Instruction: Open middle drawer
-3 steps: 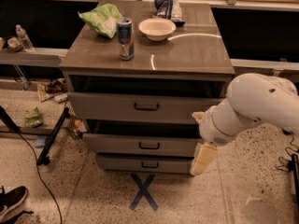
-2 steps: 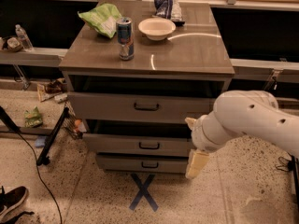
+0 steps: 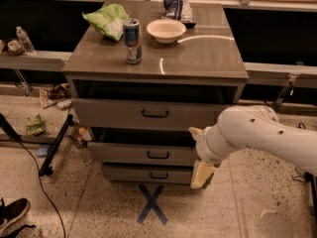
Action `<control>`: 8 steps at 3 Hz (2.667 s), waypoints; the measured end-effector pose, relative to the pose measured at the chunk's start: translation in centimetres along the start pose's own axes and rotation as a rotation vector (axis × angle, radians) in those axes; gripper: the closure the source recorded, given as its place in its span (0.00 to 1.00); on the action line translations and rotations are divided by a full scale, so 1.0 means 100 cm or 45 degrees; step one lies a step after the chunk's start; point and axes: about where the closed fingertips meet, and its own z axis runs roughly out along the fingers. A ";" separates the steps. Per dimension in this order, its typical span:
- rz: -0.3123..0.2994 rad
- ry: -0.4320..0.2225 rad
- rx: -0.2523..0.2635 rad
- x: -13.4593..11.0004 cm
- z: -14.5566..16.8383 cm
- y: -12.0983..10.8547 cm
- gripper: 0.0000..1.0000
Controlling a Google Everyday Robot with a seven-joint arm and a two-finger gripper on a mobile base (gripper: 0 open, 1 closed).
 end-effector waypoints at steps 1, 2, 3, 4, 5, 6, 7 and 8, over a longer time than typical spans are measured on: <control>0.006 -0.016 -0.057 0.002 0.019 0.004 0.00; 0.040 -0.012 -0.133 0.016 0.062 0.010 0.00; 0.048 0.033 -0.184 0.032 0.109 0.013 0.00; 0.029 0.038 -0.171 0.043 0.134 0.011 0.00; -0.018 0.054 -0.145 0.051 0.160 -0.005 0.00; -0.074 0.070 -0.119 0.056 0.185 -0.025 0.00; -0.116 0.077 -0.093 0.058 0.201 -0.044 0.00; -0.134 0.082 -0.085 0.058 0.210 -0.052 0.15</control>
Offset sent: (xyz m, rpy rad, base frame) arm 0.0159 0.0076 -0.1319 0.0190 0.2082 -0.0056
